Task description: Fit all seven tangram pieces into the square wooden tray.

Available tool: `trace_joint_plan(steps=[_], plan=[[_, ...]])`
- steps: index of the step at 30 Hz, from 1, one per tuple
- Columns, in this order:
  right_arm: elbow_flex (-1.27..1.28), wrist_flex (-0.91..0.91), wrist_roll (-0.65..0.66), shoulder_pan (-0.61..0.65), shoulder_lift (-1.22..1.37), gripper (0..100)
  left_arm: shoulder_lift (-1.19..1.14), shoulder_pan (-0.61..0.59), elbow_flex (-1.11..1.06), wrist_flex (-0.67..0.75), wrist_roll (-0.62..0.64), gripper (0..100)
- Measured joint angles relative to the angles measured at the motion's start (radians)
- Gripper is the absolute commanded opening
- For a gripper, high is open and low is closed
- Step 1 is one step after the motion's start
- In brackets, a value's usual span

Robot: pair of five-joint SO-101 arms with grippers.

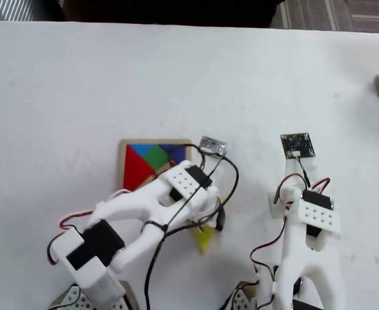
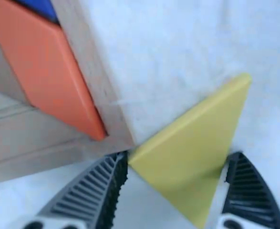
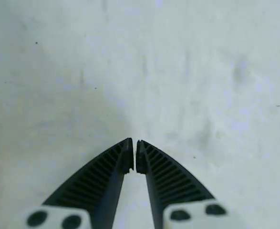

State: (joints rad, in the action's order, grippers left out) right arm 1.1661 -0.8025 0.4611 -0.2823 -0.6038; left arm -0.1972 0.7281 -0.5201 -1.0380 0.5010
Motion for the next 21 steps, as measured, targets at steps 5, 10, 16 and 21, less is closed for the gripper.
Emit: trace_joint_plan(steps=[5, 10, 16, 21], plan=[[0.0, 0.0, 0.0, 0.0, 0.0, 2.2, -0.002, 0.017, 0.0, 0.0, 0.005, 33], [0.0, 0.0, 0.0, 0.005, 0.0, 2.2, -0.003, 0.081, 0.009, 0.0, 0.0, 33], [0.0, 0.0, 0.0, 0.005, 0.0, 2.2, -0.023, 0.184, 0.077, 0.002, -0.035, 33], [0.0, 0.0, 0.0, 0.005, 0.0, 2.2, -0.026, 0.219, 0.11, 0.003, -0.037, 34]])
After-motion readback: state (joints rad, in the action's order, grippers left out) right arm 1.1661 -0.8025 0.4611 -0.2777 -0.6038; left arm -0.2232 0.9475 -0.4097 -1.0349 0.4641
